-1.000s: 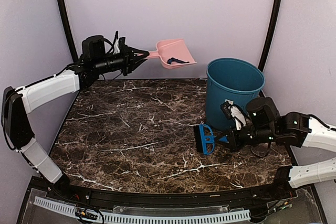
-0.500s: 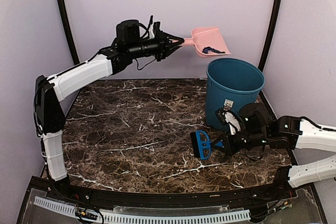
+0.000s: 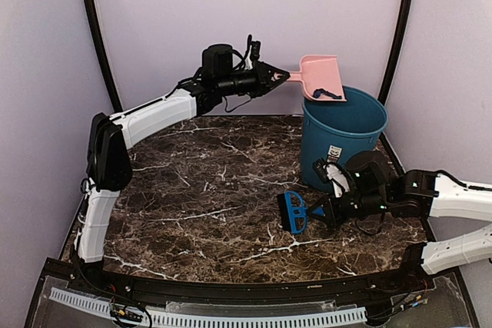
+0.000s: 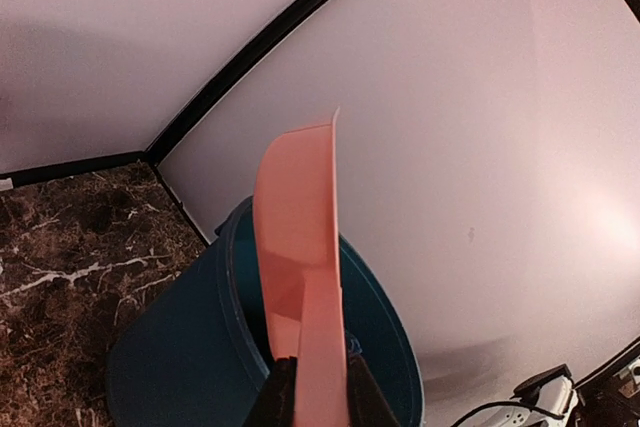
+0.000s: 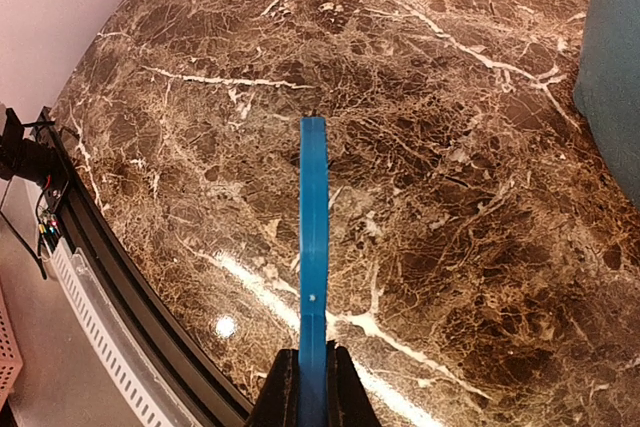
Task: Sweep away the paper scraps from the table
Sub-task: Dump the paper scraps in the dustpan into the trash bin.
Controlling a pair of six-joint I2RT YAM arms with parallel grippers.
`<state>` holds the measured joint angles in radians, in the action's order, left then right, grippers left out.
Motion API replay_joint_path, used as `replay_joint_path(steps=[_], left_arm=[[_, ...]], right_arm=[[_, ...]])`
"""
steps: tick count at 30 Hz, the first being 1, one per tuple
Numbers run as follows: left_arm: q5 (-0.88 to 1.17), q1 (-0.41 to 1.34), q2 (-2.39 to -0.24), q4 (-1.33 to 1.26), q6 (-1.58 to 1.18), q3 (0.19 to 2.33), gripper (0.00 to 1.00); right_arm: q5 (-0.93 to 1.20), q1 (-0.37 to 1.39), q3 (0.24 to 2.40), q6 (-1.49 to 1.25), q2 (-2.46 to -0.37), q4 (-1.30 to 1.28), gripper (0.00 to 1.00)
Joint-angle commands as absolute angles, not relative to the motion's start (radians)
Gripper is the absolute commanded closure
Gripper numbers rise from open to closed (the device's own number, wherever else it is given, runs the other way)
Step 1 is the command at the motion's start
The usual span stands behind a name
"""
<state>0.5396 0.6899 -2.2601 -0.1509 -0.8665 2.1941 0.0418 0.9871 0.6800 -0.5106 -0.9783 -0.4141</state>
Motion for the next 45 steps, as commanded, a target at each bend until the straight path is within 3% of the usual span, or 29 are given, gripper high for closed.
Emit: replay_joint_path(steps=[1, 12, 18, 29, 45], left_arm=[[0.582, 0.698, -2.255, -0.283, -0.685, 2.258, 1.0], [0.701, 0.702, -2.282, -0.366, -0.47, 2.274, 1.0], [0.627, 0.725, -2.279, -0.247, -0.23, 2.318, 1.0], [0.559, 0.741, -2.221, -0.18, -0.033, 2.305, 1.0], [0.531, 0.758, -2.026, -0.3, 0.21, 2.039, 1.0]], right_arm=[[0.05, 0.992, 0.68, -0.516, -0.987, -0.362, 1.0], [0.055, 0.993, 0.686, -0.511, -1.001, -0.361, 1.0], [0.059, 0.992, 0.687, -0.509, -1.01, -0.357, 1.0], [0.056, 0.992, 0.693, -0.509, -1.014, -0.359, 1.0], [0.059, 0.992, 0.699, -0.505, -1.03, -0.352, 1.0]])
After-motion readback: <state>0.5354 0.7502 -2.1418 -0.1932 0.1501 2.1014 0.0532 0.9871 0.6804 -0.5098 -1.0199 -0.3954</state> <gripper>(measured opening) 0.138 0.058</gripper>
